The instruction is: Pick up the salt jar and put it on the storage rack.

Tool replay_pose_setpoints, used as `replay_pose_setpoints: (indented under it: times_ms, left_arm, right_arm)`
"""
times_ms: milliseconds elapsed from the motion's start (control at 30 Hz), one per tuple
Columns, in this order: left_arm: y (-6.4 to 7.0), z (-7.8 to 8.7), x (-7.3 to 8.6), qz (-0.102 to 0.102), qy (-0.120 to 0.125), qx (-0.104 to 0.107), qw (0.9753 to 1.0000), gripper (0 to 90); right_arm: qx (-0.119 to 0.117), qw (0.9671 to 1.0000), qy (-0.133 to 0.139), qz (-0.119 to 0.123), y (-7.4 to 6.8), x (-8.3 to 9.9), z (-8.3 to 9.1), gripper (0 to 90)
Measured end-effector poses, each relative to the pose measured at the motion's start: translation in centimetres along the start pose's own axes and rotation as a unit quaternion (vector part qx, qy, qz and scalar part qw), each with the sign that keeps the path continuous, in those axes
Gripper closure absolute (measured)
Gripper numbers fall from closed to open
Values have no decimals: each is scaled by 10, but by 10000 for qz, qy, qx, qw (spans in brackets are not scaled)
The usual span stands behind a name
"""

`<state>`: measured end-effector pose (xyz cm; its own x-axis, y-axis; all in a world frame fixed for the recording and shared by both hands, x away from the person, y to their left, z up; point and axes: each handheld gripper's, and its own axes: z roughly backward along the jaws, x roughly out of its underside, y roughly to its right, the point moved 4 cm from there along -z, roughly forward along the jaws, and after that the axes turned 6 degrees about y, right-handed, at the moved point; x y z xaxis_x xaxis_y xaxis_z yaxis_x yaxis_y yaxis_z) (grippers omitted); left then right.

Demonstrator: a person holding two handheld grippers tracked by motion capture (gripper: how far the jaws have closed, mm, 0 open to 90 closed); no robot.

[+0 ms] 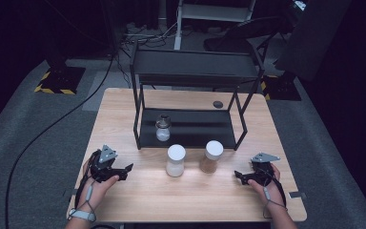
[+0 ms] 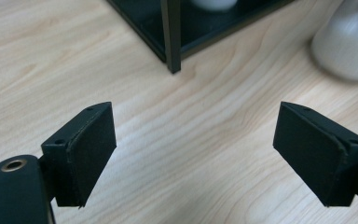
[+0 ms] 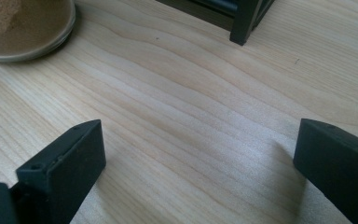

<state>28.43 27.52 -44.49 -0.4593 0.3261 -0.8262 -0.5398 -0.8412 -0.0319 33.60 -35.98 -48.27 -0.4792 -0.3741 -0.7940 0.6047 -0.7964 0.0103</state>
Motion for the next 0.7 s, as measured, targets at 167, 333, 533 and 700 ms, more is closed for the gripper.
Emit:
replay_pose_setpoints:
  times_ms: [167,333,533,700]
  left_arm:
    - [0,-5,6,160,-175,3,9997,133]
    - [0,-9,9,224,-382,-28,9990,130]
    - [0,-16,14,331,-604,-82,9976,122]
    - [1,-22,22,385,-661,-111,9970,114]
  right_arm:
    - [1,10000,0,0,0,0,0,21]
    - [1,10000,0,-1,0,0,0,21]
    - [1,10000,-3,-6,0,0,0,21]
    - [2,10000,-2,-5,0,0,0,21]
